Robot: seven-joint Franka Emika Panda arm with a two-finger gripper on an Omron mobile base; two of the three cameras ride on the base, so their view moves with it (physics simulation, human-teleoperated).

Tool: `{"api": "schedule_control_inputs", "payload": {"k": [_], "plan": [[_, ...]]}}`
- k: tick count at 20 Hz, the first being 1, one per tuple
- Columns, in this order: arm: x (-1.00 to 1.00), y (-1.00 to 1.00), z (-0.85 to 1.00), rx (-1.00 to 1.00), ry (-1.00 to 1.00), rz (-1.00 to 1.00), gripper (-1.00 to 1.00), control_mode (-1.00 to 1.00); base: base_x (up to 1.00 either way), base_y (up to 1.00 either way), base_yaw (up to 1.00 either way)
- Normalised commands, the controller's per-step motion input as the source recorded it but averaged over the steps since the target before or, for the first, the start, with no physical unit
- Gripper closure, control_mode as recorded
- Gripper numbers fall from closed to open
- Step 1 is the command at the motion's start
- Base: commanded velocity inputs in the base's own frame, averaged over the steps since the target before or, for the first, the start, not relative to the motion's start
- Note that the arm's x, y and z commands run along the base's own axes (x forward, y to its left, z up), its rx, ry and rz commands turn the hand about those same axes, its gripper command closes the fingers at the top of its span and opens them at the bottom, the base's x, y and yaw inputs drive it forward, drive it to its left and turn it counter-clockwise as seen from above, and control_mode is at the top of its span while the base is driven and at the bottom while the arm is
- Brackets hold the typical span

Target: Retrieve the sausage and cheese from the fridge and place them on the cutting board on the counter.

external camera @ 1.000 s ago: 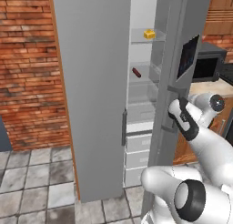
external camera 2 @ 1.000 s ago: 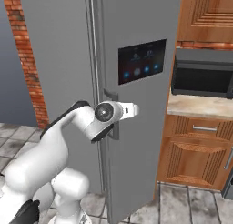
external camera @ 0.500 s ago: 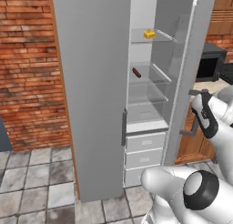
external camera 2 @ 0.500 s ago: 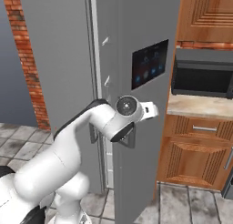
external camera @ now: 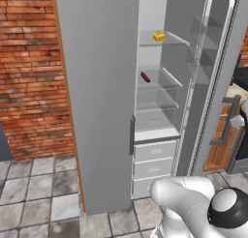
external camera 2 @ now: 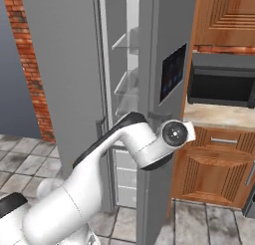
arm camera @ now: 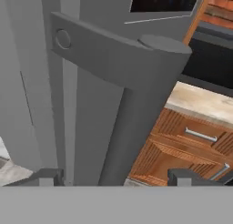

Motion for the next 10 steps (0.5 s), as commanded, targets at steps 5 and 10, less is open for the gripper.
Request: {"api": "schedule_control_inputs", "payload": {"k": [5,10], "plan": [[-1.0,-0.01,0.42,0.0,0.0,0.05,-1.0,-1.0,0.0,0.0,0.0],[-0.89,0.4,0.4,-0.06,0.0,-0.05,-1.0,-1.0,0.0,0.0,0.0]]}}
